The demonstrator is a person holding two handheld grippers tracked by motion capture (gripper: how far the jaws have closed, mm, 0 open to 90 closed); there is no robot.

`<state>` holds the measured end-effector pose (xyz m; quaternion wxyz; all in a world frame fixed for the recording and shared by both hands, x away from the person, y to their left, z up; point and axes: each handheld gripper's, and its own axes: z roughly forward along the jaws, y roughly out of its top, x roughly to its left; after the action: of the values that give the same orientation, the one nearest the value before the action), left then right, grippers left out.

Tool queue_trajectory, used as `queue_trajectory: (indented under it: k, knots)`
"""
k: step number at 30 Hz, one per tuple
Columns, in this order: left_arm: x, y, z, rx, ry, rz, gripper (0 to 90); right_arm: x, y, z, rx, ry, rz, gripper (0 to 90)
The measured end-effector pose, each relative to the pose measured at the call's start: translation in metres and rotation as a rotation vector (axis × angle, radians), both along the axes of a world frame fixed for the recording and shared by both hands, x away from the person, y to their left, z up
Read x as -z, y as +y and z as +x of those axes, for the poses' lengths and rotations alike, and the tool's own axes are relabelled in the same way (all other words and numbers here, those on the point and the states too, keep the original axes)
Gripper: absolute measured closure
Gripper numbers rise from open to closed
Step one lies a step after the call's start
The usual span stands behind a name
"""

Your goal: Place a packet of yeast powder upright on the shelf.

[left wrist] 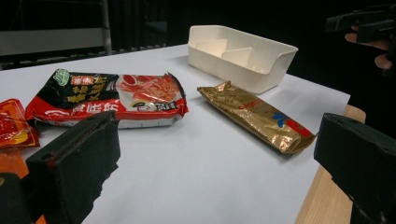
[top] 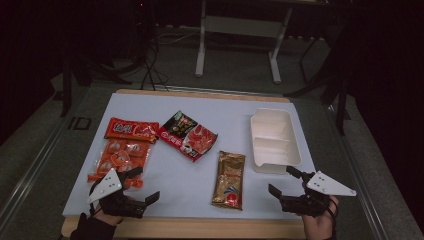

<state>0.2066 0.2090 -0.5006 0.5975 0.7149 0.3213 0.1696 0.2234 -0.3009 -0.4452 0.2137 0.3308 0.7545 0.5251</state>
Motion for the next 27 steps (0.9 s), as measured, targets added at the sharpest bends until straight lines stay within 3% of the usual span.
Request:
queue_trajectory:
  k: [12, 15, 27]
  knots:
    - [0.000, -0.003, 0.000, 0.006, 0.003, 0.005, 0.7, -0.007, 0.009, 0.000, -0.060, 0.059, -0.042, 10.9]
    - [0.000, -0.002, -0.001, 0.003, 0.005, 0.001, 0.7, -0.008, 0.011, 0.001, -0.071, 0.076, -0.028, 10.2]
    - [0.001, -0.003, 0.000, 0.002, 0.008, 0.002, 0.7, -0.030, 0.019, 0.006, -0.075, 0.034, -0.040, 9.3]
